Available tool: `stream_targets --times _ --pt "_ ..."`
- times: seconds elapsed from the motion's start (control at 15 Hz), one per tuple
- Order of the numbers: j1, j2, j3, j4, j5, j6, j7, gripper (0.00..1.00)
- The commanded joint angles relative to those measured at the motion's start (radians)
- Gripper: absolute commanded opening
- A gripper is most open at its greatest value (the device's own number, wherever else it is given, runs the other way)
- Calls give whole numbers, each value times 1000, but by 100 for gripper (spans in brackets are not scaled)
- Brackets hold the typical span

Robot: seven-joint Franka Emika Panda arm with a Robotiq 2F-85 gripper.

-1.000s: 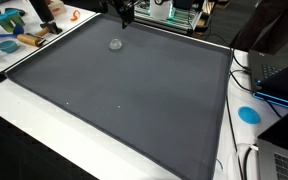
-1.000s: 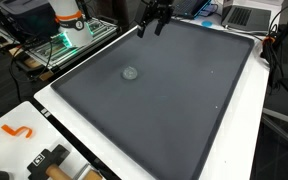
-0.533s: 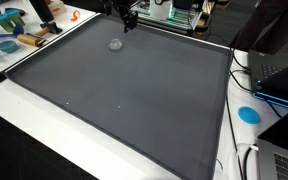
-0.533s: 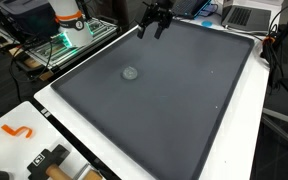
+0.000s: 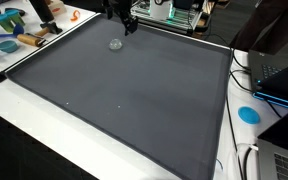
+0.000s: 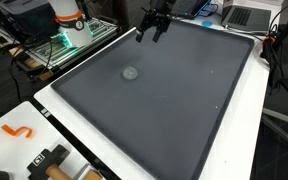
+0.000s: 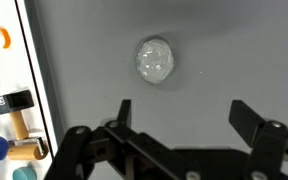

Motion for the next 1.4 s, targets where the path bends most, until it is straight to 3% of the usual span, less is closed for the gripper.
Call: stream_targets --times 0.0,0.53,1.33 --pt "0 -6 -19 -13 6 16 -33 100" --pt "-51 -66 -53 -23 101 35 -177 100" --pt "-219 -227 -174 -108 509 127 -556 100"
